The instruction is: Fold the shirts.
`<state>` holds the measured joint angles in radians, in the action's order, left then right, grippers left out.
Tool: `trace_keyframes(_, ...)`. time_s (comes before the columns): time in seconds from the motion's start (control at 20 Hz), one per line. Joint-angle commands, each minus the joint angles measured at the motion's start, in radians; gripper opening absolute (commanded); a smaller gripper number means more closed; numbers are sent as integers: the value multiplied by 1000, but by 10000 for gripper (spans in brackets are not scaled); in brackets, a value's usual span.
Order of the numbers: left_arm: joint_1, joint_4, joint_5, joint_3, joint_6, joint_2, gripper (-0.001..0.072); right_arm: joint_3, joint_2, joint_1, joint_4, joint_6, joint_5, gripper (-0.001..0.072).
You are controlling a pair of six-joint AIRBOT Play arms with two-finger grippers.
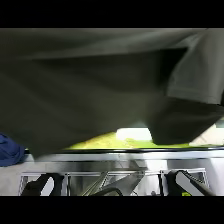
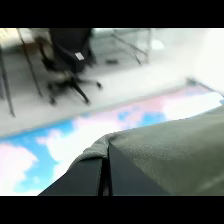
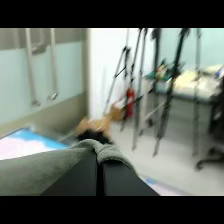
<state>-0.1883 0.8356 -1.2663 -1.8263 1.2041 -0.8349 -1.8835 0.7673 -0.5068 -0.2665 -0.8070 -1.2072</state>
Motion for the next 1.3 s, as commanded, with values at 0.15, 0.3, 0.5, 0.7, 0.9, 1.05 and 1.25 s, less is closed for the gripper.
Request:
trace_keyframes(0.15,138,10,18,311,-27,-368,13,239,324,120,-124,-6,-98,22)
trace_keyframes(0.3,138,8,158,425,-80,-609,13,397,499,198,-206,38,58,22)
trace_keyframes(0.5,117,6,301,394,-104,-907,13,424,759,251,-197,52,230,21)
trace_keyframes(0.7,96,4,230,207,-98,-1071,13,376,842,242,-201,53,341,21)
trace_keyframes(0.9,108,40,177,13,-33,-1131,12,253,842,187,-213,52,362,20)
trace_keyframes(1.05,127,175,113,-106,60,-1154,12,204,842,158,-217,52,337,20)
trace_keyframes(1.25,179,283,70,-204,88,-1181,12,203,842,161,-315,43,299,21)
